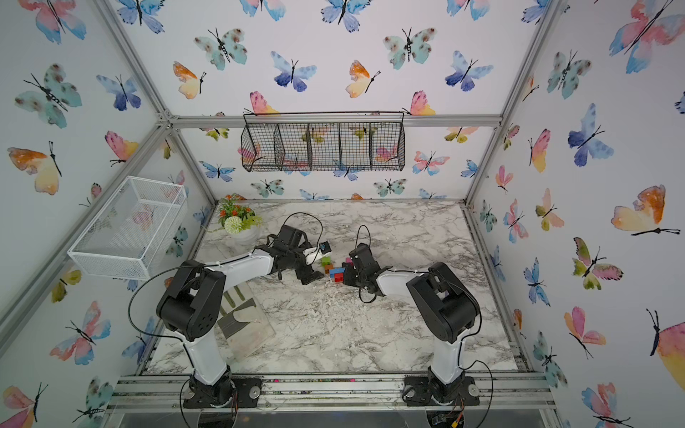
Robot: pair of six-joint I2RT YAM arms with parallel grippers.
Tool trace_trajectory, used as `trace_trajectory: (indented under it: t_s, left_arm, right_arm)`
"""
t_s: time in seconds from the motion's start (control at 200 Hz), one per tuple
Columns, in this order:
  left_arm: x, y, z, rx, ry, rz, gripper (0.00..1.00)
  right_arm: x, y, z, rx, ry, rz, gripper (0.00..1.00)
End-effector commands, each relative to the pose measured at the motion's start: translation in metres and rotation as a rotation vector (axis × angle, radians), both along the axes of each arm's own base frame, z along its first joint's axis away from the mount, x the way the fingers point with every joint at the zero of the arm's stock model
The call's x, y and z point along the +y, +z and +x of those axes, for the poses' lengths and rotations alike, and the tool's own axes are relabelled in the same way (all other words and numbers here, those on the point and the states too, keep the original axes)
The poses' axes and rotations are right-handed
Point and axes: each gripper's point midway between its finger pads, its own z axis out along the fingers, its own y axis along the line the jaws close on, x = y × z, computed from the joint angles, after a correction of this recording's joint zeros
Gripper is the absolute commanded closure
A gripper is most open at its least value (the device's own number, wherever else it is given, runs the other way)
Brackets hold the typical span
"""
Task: Assemble the letter v with lego
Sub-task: Assemble the lego brick with the lego brick.
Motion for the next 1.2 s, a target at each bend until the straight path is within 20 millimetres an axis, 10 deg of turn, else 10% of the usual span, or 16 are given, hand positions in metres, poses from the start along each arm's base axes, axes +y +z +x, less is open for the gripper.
trace_trajectory:
  t_s: [0.0, 1.191]
  left_arm:
    - [-0.008, -0.008, -0.001, 0.013, -0.042, -0.004, 0.07]
    - [-0.02, -0.035, 0.025, 0.023, -0.055, 0.074, 0.22]
  right_arm:
    - [-0.007, -0.021, -0.012, 0.06, 0.016, -0.051, 0.69]
    - [-0.007, -0.025, -0.006, 0.061, 0.049, -0.077, 0.68]
